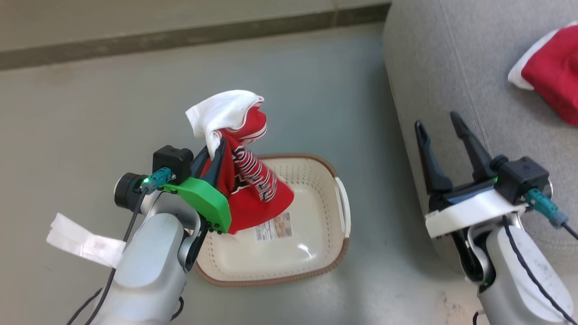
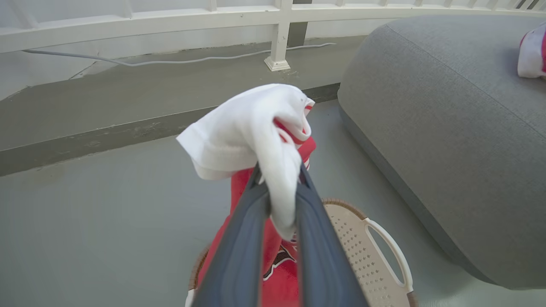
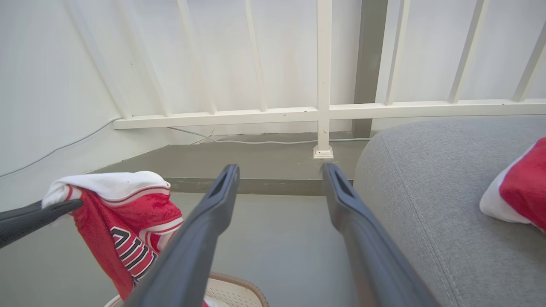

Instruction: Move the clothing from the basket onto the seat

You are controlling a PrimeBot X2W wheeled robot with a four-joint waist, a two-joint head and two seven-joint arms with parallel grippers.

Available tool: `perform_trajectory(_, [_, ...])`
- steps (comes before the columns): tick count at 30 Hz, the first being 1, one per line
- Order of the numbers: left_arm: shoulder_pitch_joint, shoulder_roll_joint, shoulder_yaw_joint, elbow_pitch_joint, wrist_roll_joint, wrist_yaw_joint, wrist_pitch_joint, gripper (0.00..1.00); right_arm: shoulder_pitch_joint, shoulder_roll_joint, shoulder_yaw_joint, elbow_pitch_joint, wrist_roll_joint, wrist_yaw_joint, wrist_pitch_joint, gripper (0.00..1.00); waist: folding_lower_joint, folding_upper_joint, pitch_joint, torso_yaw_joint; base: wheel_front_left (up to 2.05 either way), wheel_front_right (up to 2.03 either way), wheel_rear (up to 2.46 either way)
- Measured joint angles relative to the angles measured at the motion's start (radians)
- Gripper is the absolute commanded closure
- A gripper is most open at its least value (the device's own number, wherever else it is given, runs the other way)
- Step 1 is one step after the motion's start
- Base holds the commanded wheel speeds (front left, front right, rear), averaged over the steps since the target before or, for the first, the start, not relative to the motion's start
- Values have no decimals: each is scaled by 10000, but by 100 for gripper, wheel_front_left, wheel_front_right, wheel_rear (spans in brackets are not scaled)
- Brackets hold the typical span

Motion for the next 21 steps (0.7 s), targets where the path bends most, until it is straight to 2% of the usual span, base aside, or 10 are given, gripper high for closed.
perform_trajectory(10, [654,0,585,-1714,-40,0,-2,100,615,61,263,278,46,88,190,0,0,0,-1253,433,0,0,0])
perform_trajectory(21, [1145,59,800,-3655,19,-15,-29,100,1170,125,523,301,123,92,456,0,0,0,-2334,561,0,0,0])
